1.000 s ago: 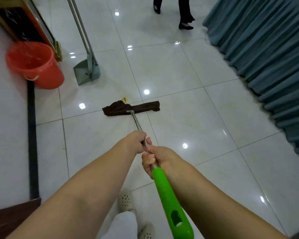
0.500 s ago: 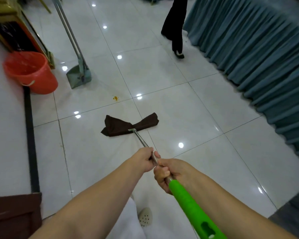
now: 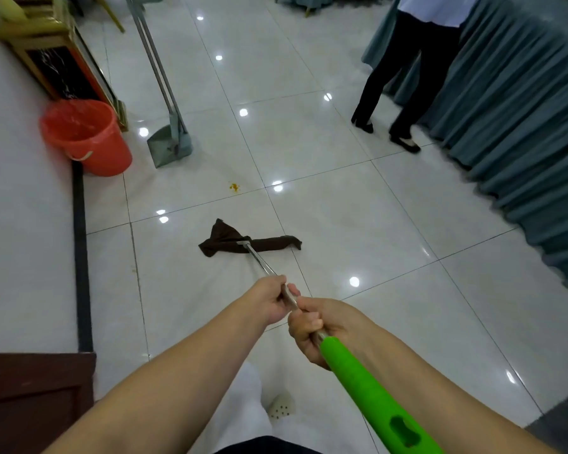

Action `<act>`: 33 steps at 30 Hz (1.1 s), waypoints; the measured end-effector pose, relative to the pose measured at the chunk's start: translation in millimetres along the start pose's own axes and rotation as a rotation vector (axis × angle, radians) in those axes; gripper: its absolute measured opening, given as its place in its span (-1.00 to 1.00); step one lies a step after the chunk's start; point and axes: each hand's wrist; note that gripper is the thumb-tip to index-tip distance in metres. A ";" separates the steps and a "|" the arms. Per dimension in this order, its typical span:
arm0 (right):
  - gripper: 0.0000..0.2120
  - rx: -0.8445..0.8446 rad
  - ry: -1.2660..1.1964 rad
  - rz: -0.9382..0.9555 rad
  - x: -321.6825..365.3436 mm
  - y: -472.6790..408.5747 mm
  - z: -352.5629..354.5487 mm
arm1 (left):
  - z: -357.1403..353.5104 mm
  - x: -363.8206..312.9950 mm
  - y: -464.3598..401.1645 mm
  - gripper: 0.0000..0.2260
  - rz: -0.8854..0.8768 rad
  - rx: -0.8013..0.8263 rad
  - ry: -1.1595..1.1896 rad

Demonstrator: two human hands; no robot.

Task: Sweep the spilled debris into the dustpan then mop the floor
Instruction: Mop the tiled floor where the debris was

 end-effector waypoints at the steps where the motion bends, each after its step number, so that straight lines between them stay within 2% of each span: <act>1: -0.90 0.004 -0.009 -0.013 2.3 -6.1 -8.8 | 2.1 -8.1 -6.0 -0.89 0.000 0.001 -0.006; 8: -0.85 -0.044 -0.061 0.012 24.4 -39.7 -76.0 | -2.3 -73.7 -39.7 -0.90 0.027 -0.056 -0.086; 22: -0.83 -0.117 -0.137 0.029 132.3 -72.9 -313.8 | -44.5 -325.7 -95.3 -0.87 0.084 -0.005 -0.198; 33: -0.94 -0.113 -0.138 0.048 211.7 -90.5 -383.9 | -98.4 -419.0 -129.1 -0.87 0.096 -0.047 -0.289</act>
Point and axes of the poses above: each hand's wrist, its own y-axis away from the middle knuckle, its own z-axis out of the back of the hand, x = y × z, and after that the axes turned 13 degrees about -x, right-handed
